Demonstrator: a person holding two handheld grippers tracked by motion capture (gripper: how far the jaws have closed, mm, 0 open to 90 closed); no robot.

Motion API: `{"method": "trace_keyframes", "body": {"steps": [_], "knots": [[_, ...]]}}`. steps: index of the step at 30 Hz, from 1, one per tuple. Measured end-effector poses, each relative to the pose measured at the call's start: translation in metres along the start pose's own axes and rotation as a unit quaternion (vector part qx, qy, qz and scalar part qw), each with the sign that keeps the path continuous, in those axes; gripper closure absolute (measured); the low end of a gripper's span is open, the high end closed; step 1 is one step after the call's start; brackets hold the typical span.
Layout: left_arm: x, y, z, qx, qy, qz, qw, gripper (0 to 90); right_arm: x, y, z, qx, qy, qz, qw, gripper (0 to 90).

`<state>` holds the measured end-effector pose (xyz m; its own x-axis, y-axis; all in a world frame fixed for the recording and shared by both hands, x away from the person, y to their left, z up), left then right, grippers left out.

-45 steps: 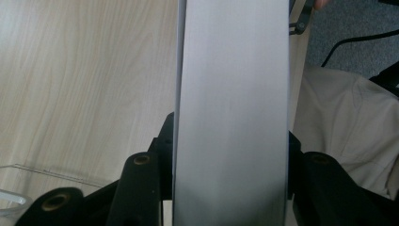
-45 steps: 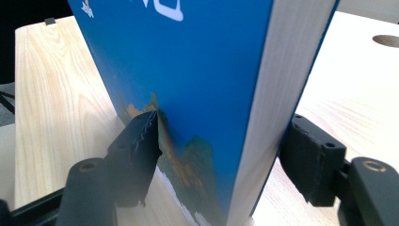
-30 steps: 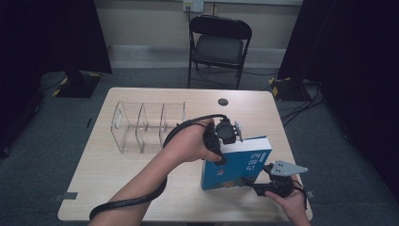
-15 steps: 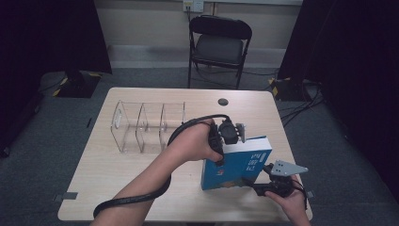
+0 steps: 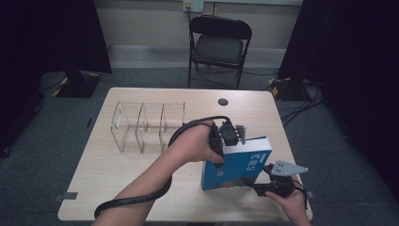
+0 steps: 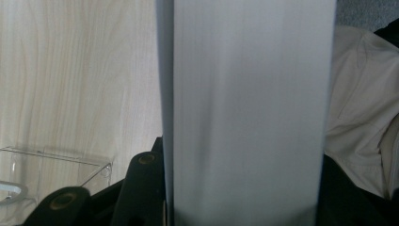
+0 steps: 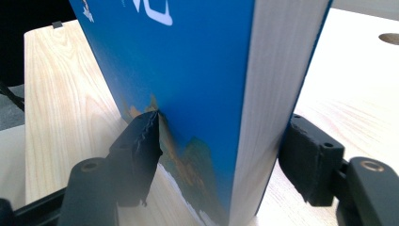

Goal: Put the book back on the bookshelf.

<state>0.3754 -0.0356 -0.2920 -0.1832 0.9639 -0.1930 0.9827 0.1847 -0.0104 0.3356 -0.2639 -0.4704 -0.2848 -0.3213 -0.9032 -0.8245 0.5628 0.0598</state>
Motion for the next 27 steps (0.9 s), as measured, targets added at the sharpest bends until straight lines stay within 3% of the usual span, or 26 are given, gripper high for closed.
{"method": "trace_keyframes", "body": {"steps": [7, 14, 24, 27], "knots": [[-0.0016, -0.0038, 0.0, -0.006, 0.008, -0.007, 0.9999, 61.5, 0.0004, 0.0003, 0.0, -0.001, 0.0, -0.003, 1.0, 33.0], [-0.0042, -0.0059, -0.0002, -0.009, 0.022, 0.004, 0.9997, 61.6, 0.0002, 0.0007, 0.0004, -0.002, 0.003, -0.007, 1.0, 32.1], [-0.0033, -0.0051, 0.0003, -0.006, 0.016, -0.004, 0.9998, 61.4, 0.0007, 0.0004, 0.0002, 0.0, 0.003, -0.006, 1.0, 32.3], [-0.0021, -0.0061, 0.0, -0.008, 0.013, 0.002, 0.9999, 61.5, 0.0006, 0.0005, 0.0002, -0.001, 0.003, -0.008, 1.0, 32.3]]}}
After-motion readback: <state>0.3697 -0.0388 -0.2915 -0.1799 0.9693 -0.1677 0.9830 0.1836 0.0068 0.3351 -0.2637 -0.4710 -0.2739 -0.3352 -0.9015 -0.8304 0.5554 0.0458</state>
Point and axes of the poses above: each handheld gripper's, and its own axes: z roughly forward along the jaws, x roughly out of its underside, y roughly to its left, the point moved 1 cm from there along z, roughly forward along the jaws, and after that the axes turned 1 degree about y, right-handed, at the moved point
